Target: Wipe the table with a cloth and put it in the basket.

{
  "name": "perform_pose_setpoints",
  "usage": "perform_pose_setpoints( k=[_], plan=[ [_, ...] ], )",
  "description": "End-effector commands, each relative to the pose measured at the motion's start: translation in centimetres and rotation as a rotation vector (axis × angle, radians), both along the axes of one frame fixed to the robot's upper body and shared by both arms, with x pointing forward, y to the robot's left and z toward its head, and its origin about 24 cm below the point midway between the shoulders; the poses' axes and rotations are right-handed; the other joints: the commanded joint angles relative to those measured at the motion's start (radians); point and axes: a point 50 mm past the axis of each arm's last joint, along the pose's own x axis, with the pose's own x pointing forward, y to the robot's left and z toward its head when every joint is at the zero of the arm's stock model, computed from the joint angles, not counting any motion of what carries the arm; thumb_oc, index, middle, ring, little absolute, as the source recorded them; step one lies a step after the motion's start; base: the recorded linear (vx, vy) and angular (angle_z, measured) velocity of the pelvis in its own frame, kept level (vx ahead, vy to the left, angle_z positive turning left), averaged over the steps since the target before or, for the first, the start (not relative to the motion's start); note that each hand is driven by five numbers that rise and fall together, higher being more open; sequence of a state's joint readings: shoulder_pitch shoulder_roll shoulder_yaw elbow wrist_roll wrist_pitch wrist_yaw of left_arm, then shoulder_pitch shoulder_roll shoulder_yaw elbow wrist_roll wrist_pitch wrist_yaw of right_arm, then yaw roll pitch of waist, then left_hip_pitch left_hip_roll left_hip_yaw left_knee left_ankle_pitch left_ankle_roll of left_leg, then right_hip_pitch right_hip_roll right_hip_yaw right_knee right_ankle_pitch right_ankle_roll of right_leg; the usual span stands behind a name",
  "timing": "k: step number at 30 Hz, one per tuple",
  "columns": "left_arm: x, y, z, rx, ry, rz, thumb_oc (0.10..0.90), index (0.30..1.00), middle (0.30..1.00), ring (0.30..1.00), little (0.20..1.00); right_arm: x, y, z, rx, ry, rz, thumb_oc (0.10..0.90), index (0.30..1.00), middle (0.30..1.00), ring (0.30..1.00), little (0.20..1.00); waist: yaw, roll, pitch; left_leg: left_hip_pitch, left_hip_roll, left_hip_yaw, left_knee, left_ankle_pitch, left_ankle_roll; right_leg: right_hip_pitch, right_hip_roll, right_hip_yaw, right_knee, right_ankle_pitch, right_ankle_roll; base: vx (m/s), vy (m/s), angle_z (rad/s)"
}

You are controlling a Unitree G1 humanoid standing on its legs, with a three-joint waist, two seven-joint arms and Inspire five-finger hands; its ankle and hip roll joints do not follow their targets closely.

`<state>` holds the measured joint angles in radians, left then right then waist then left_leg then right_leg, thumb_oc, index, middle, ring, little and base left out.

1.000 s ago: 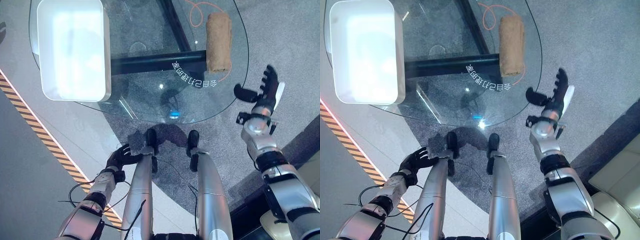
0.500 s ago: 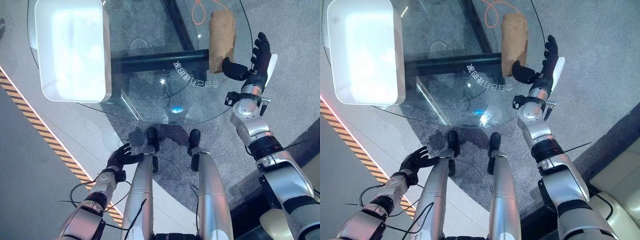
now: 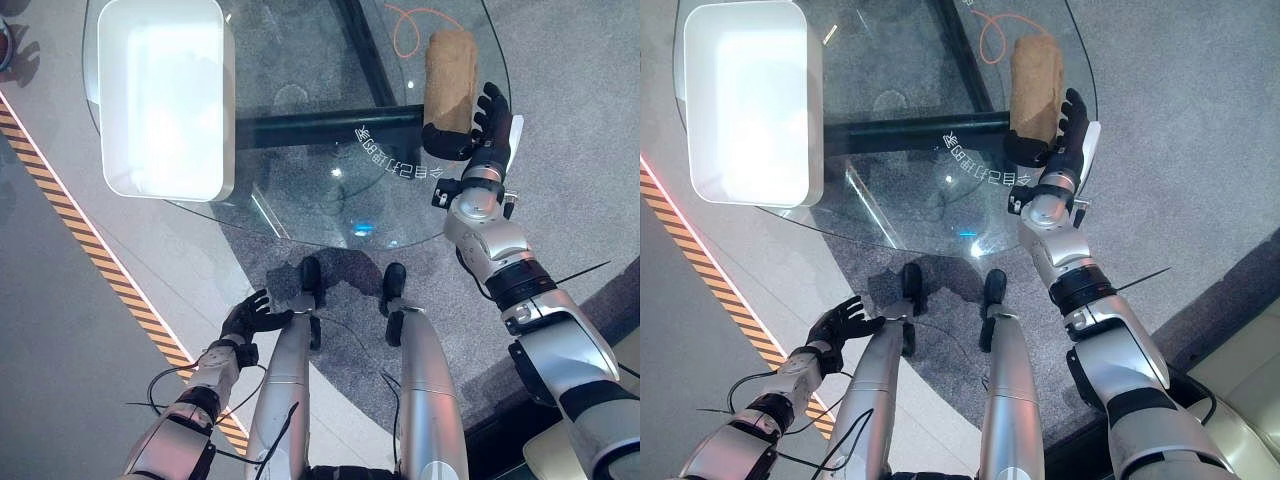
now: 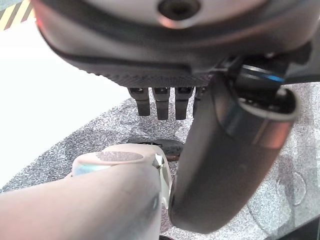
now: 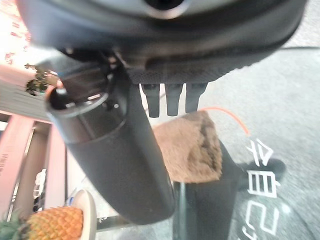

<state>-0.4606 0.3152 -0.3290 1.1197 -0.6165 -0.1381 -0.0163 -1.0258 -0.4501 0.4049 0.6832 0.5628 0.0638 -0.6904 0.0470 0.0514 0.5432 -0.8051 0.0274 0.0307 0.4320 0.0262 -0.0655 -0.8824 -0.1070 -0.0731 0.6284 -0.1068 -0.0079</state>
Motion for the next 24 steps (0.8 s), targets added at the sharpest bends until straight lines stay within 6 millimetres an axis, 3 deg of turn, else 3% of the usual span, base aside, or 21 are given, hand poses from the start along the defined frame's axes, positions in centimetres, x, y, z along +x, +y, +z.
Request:
perform_pose_setpoints(
  k=[1,10,24],
  plan=[
    [-2.7,-0.3,-2.4,-0.008,0.073,0.012,0.8,0.9,0.9,0.9,0.9,-0.1,1.1,4.8,-0.034,-0.148,0.045,0.8,0.9,0.9,0.9,0.9,-0.009,0.05,-0.023,0.016,-0.045,0.047,0.072,-0.095,0.028,0.053,0.024,-0.065,-0.088,-0.002,-0.017,0.0,0.0,0.0],
    [-2.6,-1.0,-2.4,-0.007,0.081,0.0,0.8,0.9,0.9,0.9,0.9,0.6,1.0,4.1,-0.072,-0.05,-0.005,0.8,0.9,0.9,0.9,0.9,0.003,0.056,-0.023,0.022,-0.046,0.049,0.06,-0.086,0.029,0.054,0.021,-0.073,-0.087,0.002,-0.017,0.0,0.0,0.0],
    [-2.8,-1.6,-2.7,-0.01,0.091,-0.023,0.8,0.9,0.9,0.9,0.9,1.2,0.1,4.8,-0.186,0.008,-0.112,0.8,0.9,0.9,0.9,0.9,0.019,0.075,-0.023,0.018,-0.05,0.046,0.061,-0.083,0.03,0.043,0.013,-0.078,-0.072,0.002,-0.017,0.0,0.0,0.0]
  ],
)
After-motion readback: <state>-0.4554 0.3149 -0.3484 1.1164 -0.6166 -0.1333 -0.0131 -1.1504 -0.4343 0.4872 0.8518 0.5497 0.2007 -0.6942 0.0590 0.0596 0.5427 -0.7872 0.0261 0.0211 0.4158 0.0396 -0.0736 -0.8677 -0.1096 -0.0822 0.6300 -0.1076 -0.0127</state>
